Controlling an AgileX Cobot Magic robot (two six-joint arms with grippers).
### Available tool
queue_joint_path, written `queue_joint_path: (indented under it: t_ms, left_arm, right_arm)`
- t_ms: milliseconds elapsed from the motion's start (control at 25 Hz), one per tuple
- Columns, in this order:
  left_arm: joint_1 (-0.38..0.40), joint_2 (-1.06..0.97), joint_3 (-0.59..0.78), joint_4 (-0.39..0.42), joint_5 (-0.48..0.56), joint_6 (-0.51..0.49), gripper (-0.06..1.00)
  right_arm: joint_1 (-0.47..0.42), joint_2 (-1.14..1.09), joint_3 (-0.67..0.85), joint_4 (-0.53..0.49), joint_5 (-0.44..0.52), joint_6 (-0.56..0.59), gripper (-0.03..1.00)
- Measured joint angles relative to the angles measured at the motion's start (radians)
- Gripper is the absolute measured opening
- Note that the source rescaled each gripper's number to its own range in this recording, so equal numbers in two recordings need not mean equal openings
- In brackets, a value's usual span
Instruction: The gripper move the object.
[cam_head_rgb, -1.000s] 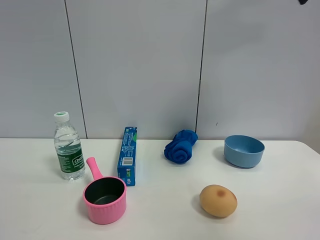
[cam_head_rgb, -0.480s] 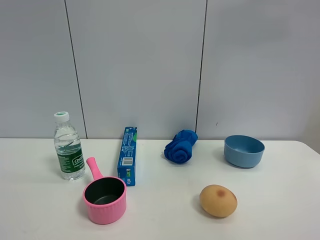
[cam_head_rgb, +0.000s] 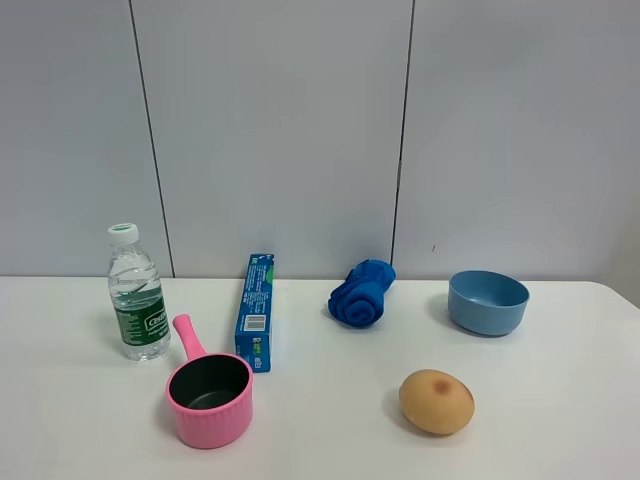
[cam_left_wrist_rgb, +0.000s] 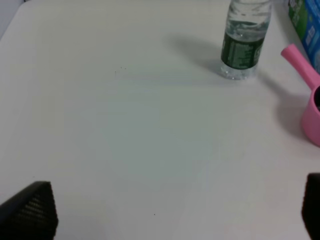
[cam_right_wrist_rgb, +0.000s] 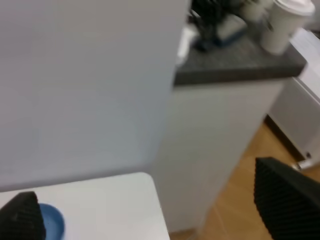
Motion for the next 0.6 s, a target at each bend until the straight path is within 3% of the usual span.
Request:
queue_joint_path:
  t_ms: [240, 440, 600]
  left_arm:
    - [0.0, 0.0, 0.0, 0.0, 0.0, 0.0, 1.0]
    - [0.0, 0.0, 0.0, 0.0, 0.0, 0.0, 1.0]
    - [0.0, 0.0, 0.0, 0.0, 0.0, 0.0, 1.0]
  right_arm:
    - [0.0, -0.127, 0.079, 0.022, 0.002, -0.041, 0.84]
    - [0.0, -0.242, 0.281, 0.026, 0.004, -0.038, 0.84]
    - [0.0, -0.307, 0.466, 0.109, 0.005, -0.031, 0.84]
